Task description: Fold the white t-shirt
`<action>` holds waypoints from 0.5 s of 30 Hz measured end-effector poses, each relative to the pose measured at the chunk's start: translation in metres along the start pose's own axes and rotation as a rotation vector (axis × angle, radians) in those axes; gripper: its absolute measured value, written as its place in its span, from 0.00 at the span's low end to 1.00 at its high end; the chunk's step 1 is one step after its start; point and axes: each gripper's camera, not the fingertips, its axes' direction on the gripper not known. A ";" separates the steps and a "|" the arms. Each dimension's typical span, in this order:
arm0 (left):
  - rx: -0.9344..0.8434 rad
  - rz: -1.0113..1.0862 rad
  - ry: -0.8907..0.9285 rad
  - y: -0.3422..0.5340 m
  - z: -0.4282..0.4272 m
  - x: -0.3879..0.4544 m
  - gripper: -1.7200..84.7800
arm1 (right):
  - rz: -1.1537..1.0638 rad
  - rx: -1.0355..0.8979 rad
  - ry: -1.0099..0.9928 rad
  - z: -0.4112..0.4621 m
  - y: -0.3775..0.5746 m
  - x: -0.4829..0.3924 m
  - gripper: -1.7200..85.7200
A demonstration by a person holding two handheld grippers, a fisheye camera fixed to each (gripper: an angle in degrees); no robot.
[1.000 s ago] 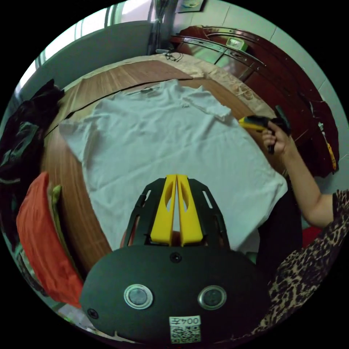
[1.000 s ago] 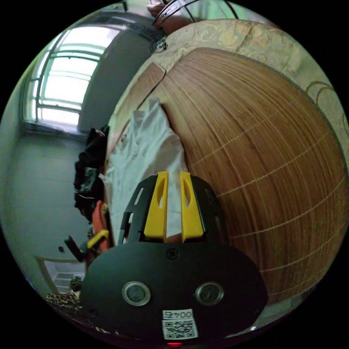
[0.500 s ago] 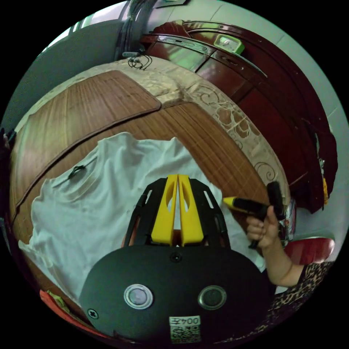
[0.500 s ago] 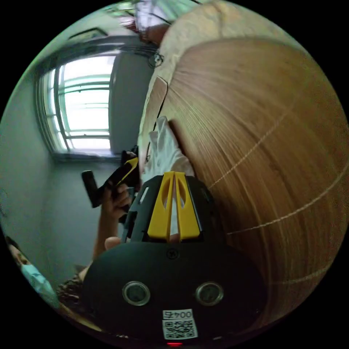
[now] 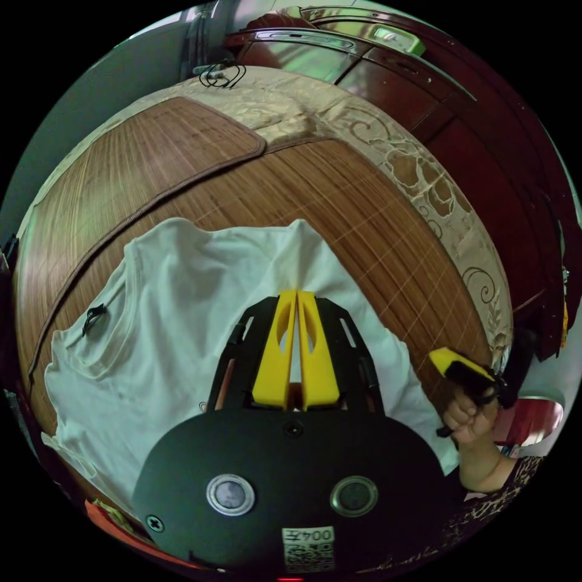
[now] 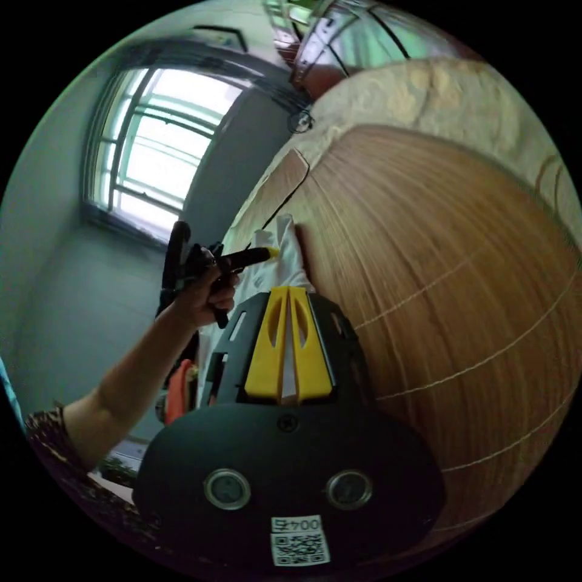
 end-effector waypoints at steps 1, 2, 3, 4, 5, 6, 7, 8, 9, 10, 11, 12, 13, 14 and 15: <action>0.000 0.003 -0.004 -0.003 0.001 0.000 0.03 | -0.076 -0.027 0.090 0.013 0.004 -0.021 0.06; -0.003 0.009 -0.013 -0.008 0.003 0.000 0.03 | -0.127 -0.045 0.159 0.022 0.007 -0.033 0.06; -0.006 0.015 -0.017 -0.014 0.006 0.000 0.03 | -0.218 -0.073 0.297 0.041 0.015 -0.057 0.07; -0.008 0.017 -0.019 -0.017 0.007 0.001 0.03 | -0.293 -0.086 0.400 0.059 0.023 -0.078 0.07; -0.014 0.018 -0.021 -0.022 0.010 0.001 0.03 | -0.339 -0.092 0.436 0.069 0.027 -0.089 0.08; -0.016 0.021 -0.023 -0.027 0.013 0.001 0.03 | -0.421 -0.109 0.515 0.089 0.038 -0.108 0.08; -0.017 0.023 -0.025 -0.030 0.014 0.001 0.03 | -0.486 -0.127 0.591 0.110 0.048 -0.124 0.09; -0.019 0.027 -0.029 -0.035 0.017 0.002 0.03 | -0.515 -0.143 0.619 0.120 0.054 -0.130 0.09; -0.020 0.029 -0.029 -0.038 0.018 0.002 0.03 | -0.555 -0.167 0.660 0.140 0.063 -0.141 0.10; -0.023 0.032 -0.029 -0.043 0.020 0.002 0.03 | -0.581 -0.185 0.675 0.158 0.071 -0.149 0.10; -0.026 0.038 -0.030 -0.048 0.022 0.002 0.03 | -0.589 -0.191 0.679 0.165 0.074 -0.154 0.10; -0.027 0.042 -0.028 -0.052 0.024 0.001 0.03 | -0.602 -0.186 0.686 0.178 0.080 -0.163 0.11; -0.026 0.044 -0.027 -0.054 0.025 0.001 0.03 | -0.620 -0.165 0.690 0.189 0.085 -0.174 0.11; -0.025 0.051 -0.026 -0.058 0.026 0.001 0.03 | -0.627 -0.157 0.688 0.194 0.088 -0.179 0.11; -0.022 0.060 -0.027 -0.061 0.028 0.000 0.03 | -0.638 -0.150 0.680 0.204 0.093 -0.188 0.11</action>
